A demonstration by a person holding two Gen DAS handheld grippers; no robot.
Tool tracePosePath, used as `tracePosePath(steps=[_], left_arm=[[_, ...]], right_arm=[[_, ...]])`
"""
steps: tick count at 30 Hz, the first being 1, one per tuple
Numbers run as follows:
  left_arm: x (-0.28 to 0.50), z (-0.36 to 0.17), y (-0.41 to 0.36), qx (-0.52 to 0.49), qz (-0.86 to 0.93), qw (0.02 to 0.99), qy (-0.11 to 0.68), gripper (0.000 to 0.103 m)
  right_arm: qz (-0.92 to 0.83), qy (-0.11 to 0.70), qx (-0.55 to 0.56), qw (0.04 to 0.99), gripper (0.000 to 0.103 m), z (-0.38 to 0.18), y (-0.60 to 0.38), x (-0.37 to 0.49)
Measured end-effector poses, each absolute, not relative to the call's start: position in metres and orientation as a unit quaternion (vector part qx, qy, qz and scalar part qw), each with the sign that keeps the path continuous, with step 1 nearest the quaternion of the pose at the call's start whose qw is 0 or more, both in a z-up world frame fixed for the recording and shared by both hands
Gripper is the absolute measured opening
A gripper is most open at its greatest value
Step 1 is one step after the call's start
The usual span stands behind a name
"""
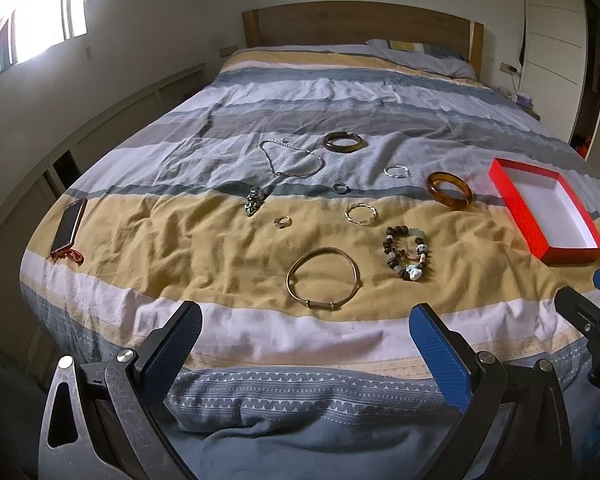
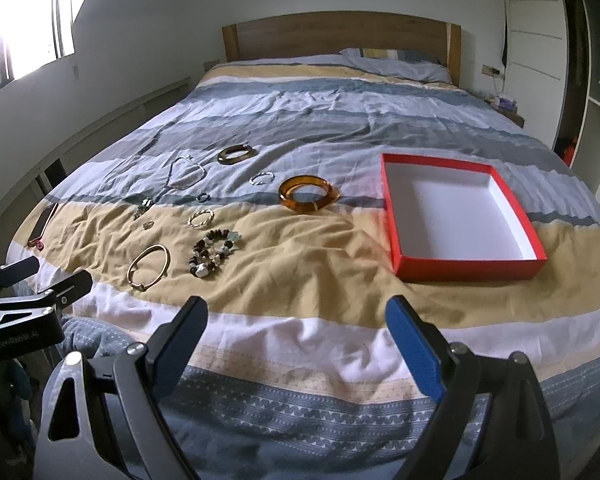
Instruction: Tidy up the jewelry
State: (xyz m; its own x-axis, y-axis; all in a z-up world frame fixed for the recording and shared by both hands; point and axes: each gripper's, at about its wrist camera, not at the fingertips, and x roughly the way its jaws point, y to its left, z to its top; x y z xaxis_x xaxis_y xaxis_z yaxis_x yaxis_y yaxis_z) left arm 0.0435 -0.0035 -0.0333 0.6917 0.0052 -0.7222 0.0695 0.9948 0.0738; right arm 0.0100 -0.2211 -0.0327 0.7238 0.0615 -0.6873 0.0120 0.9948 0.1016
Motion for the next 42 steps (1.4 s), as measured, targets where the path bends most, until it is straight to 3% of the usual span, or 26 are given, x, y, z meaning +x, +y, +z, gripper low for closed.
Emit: tracePosePath(steps=[28,42], left_arm=[[0.049,-0.036,0.006,0.034,-0.004,0.921,0.388,0.102],[0.057,-0.049,0.027,-0.009,-0.032,0.905,0.423,0.102]], right_arm=[[0.006,0.376,0.021,0.926,0.091,-0.027,-0.217,0.011],[0.041,0.384,0.038,0.922,0.089,-0.031,-0.214,0.018]])
